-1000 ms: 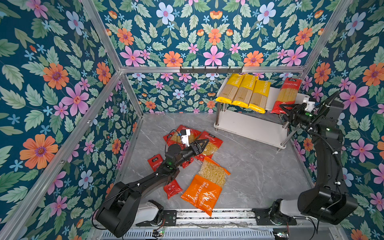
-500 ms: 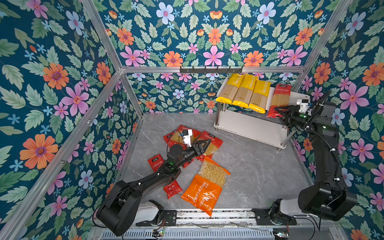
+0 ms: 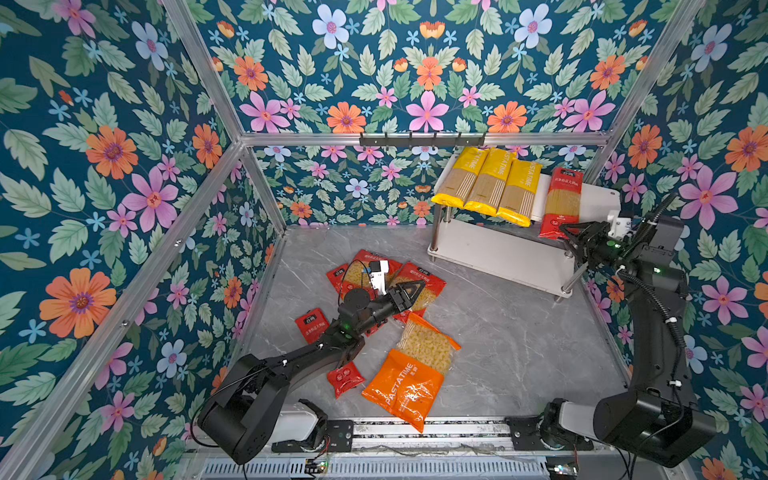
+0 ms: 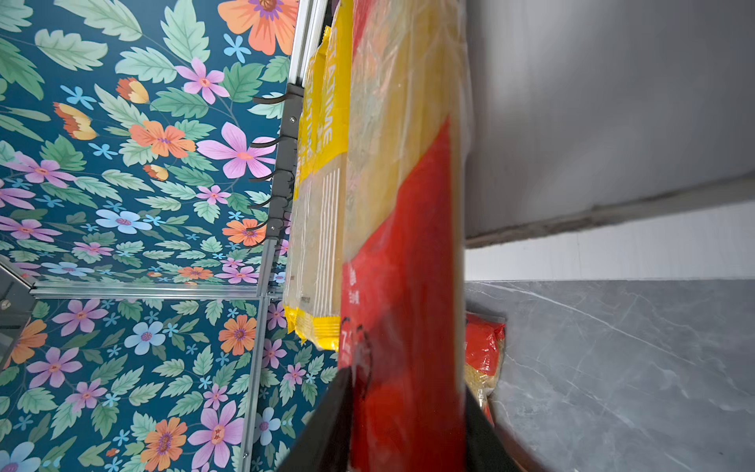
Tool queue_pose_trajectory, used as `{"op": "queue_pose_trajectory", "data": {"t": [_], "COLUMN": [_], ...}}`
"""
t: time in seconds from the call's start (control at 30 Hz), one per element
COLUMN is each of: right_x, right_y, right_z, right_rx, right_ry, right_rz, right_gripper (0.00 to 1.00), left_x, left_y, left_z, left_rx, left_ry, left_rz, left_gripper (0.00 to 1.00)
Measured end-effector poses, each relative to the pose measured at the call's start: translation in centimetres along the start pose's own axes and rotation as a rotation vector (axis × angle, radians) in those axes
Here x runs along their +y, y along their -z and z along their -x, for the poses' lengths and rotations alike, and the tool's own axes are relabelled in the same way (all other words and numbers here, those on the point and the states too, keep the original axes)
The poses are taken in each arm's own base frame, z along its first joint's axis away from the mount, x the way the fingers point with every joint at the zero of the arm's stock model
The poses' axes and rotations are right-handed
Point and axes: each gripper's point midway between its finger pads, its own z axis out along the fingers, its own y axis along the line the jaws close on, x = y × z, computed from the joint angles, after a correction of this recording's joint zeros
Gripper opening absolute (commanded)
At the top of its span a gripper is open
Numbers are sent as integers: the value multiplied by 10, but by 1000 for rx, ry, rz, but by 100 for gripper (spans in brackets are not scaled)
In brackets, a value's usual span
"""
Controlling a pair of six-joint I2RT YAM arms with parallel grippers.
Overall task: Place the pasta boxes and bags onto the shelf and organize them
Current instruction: 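Stand the red spaghetti bag beside the yellow packs and open the right gripper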
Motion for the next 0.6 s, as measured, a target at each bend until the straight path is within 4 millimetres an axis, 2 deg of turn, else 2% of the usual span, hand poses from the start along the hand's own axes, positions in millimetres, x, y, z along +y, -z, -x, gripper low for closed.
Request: {"op": "queue_pose_trajectory", "data": {"t": [0.07, 0.2, 0.6], "right_x": [2, 5, 15], "right_y": [-1, -7, -39], "right_z": [3, 11, -3], "right_rx": [0, 9, 110], "right_ry": [13, 30, 52], "right_rz": [-4, 1, 78], "right_gripper": [11, 1, 0], "left_x": [1, 1, 2], "left_y": [0, 1, -2], "left_z": [-2, -4, -7], "left_rx": [3, 7, 14], "left_ry": [2, 3, 5], "left_rz": [0, -1, -2], "left_gripper": [69, 69, 68]}}
